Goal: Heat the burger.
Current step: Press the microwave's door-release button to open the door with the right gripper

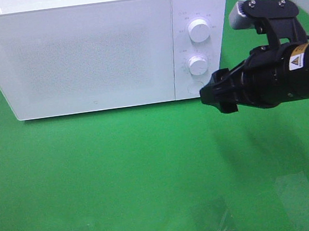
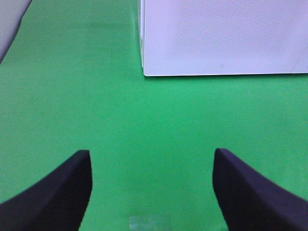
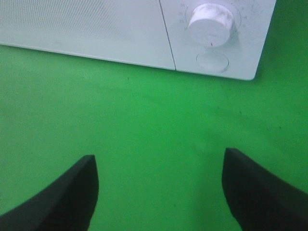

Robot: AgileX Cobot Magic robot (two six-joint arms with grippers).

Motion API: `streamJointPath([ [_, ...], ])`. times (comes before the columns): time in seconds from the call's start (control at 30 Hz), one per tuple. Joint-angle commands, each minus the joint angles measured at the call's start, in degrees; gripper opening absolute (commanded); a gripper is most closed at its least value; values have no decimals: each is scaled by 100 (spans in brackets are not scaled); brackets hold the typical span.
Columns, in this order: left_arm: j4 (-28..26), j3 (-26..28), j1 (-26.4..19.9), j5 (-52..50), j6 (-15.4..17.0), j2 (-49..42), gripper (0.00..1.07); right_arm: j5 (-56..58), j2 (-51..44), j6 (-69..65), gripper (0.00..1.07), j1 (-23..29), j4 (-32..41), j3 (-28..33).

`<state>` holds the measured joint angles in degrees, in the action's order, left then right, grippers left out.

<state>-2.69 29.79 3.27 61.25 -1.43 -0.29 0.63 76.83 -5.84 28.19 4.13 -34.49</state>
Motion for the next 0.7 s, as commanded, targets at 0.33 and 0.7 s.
streamJointPath([
  [0.33,-52,-11,-11,11,6,-92,65,2796,-1513,86,68,-29,-206,-6],
  [0.7,-52,-11,-11,11,6,-92,65,4314,-3358,149,68,-29,-372,-6],
])
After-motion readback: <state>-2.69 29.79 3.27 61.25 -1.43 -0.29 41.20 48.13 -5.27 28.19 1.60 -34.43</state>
